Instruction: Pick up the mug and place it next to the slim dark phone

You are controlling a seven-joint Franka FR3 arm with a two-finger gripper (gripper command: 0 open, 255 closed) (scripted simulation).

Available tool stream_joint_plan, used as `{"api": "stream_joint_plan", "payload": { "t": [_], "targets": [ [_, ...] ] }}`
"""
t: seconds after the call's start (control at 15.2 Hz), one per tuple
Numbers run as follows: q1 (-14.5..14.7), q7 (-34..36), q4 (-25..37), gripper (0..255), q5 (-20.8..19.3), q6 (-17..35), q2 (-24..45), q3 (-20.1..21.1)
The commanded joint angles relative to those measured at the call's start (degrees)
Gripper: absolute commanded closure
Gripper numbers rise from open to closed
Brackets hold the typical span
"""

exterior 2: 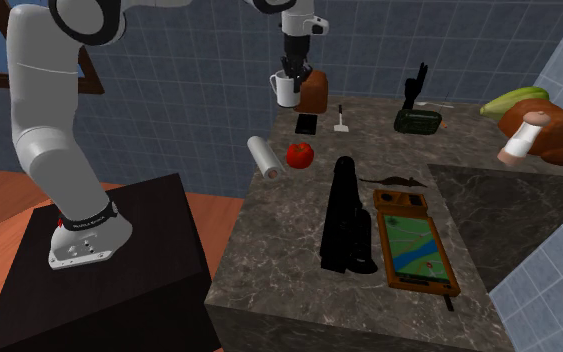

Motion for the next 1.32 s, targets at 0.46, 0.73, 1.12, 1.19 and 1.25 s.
{"api": "stream_joint_plan", "payload": {
  "t": [0.46,0.73,1.12,1.19,1.25],
  "targets": [
    [2.1,6.9,13.0,255,1.9,-3.0,9.4,2.5],
    [2.8,6.4,8.8,255,1.8,0.4,8.7,2.5],
    [3.5,5.8,3.6,255,1.9,5.2,8.5,2.6],
    [3.6,5.7,2.9,255,1.9,5.9,8.5,2.6],
    [3.7,5.6,2.2,255,2.0,6.7,8.5,2.6]
  ]
}}
